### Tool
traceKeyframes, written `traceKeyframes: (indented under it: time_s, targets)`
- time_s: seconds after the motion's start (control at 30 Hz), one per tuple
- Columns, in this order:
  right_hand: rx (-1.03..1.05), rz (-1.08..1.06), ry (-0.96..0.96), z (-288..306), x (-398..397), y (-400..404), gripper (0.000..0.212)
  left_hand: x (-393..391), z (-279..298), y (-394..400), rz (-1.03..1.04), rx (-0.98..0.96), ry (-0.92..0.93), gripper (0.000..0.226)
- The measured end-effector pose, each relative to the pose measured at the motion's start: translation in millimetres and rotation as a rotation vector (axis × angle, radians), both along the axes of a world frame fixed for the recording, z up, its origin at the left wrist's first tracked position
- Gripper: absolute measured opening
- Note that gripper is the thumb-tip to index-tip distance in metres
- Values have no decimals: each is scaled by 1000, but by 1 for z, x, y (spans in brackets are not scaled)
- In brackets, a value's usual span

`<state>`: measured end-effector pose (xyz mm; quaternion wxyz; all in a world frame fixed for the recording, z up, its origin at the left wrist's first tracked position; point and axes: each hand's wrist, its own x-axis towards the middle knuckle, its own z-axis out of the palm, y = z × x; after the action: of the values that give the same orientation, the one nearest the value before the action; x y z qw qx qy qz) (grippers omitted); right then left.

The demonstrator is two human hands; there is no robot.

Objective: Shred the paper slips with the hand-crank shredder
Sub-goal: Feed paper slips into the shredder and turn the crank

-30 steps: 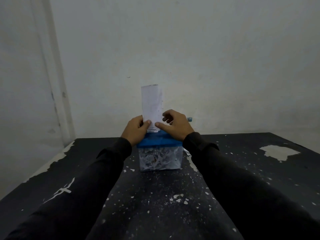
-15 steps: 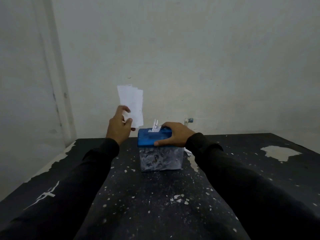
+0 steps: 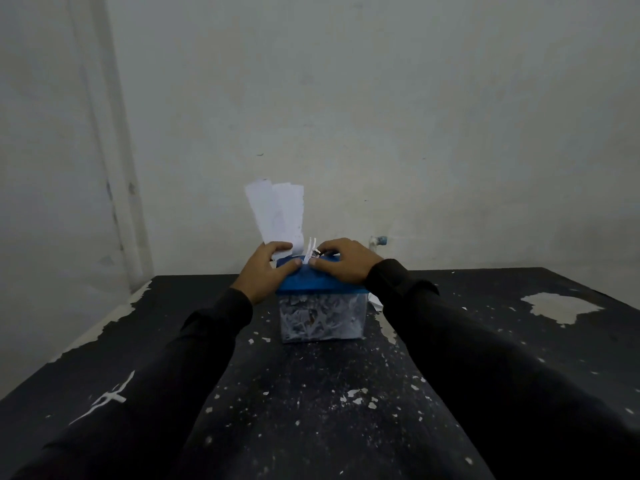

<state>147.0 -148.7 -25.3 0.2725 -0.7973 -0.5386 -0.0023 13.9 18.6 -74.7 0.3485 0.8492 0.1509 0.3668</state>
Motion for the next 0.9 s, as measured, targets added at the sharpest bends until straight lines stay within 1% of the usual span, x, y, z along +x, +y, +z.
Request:
traceKeyframes:
  time_s: [0.03,0.13,0.2,0.27,0.33,0.37,0.4,0.5,0.53,0.57,0.67,0.73,0.8,0.9]
  targets:
    - [-6,-2,-4,0,-1,2,53,0,-1,0,-1,1,2,43]
    - [-14,-6,-1,0,-1,3,56,0,2,-2,-2,26,-20,42]
    - [30,-6,35,0,1,3,55,1,11,-7,1,62,-64,36]
    - [160,-43,154,2,3,4,57,4,23,-12,-21,51,-121,25]
    - [305,-82,297,7,2,6,63,5,33,-19,-39,36,-161,26]
    - [361,-85,344,12,0,8,63,6,37,-24,-44,33,-169,27]
    - [409,-76,376,17,-3,9,59,7,40,-26,-55,29,-172,27]
    - [526,-12,499,30,-11,17,28,10,44,-30,-149,29,-180,24]
    - [547,1,537,32,-14,19,24,11,44,-30,-174,32,-178,22]
    - [566,0,552,34,-15,20,24,11,45,-31,-190,20,-172,21]
    - [592,-4,554,35,-19,19,33,10,47,-34,-192,-135,-205,33]
    - [582,4,512,34,-22,16,39,11,54,-36,-195,-265,-241,44]
    - [528,48,463,31,-25,15,42,15,61,-42,-238,-389,-260,41]
    - [485,133,469,29,-33,17,35,23,66,-55,-269,-410,-247,34]
